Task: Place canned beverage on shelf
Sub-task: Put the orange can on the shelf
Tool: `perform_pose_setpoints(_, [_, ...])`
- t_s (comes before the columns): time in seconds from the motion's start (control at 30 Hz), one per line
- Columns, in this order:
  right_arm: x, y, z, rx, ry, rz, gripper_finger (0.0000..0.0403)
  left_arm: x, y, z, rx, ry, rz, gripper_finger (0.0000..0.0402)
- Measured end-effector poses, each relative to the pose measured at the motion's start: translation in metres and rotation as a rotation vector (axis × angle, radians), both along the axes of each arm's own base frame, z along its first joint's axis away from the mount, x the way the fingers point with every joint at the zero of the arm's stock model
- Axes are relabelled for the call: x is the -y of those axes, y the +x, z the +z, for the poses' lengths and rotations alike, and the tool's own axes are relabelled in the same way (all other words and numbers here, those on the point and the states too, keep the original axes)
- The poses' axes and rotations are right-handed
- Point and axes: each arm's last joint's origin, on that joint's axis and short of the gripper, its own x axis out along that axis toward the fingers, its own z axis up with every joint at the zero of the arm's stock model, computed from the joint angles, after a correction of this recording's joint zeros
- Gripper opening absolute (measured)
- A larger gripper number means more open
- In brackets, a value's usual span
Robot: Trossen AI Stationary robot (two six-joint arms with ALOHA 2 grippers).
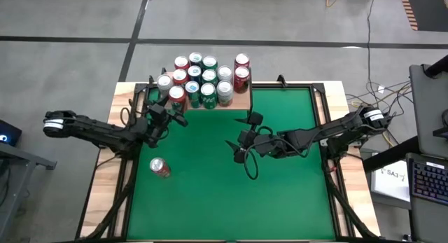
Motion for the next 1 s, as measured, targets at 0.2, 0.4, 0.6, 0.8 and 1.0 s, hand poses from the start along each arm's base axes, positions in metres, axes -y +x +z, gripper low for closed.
perform_pose_setpoints(0.2, [0.0, 0.0, 0.0, 0.006, 0.011, -0.003, 0.0398, -0.003, 0.006, -0.003, -0.007, 0.019, 0.006, 0.0281])
perform_pose_setpoints(0.4, [0.0, 0.0, 0.0, 0.005, 0.008, -0.003, 0.0398, -0.009, 0.009, -0.008, -0.013, 0.022, 0.039, 0.0281])
perform_pose_setpoints(0.6, [0.0, 0.0, 0.0, 0.005, 0.008, -0.004, 0.0398, -0.011, 0.012, -0.011, -0.014, 0.024, 0.05, 0.0281])
perform_pose_setpoints(0.8, [0.0, 0.0, 0.0, 0.007, 0.005, -0.016, 0.0398, -0.015, 0.014, -0.014, -0.018, 0.024, 0.069, 0.0282])
perform_pose_setpoints(1.0, [0.0, 0.0, 0.0, 0.01, 0.008, -0.02, 0.0398, -0.018, 0.016, -0.018, -0.013, 0.021, 0.082, 0.0286])
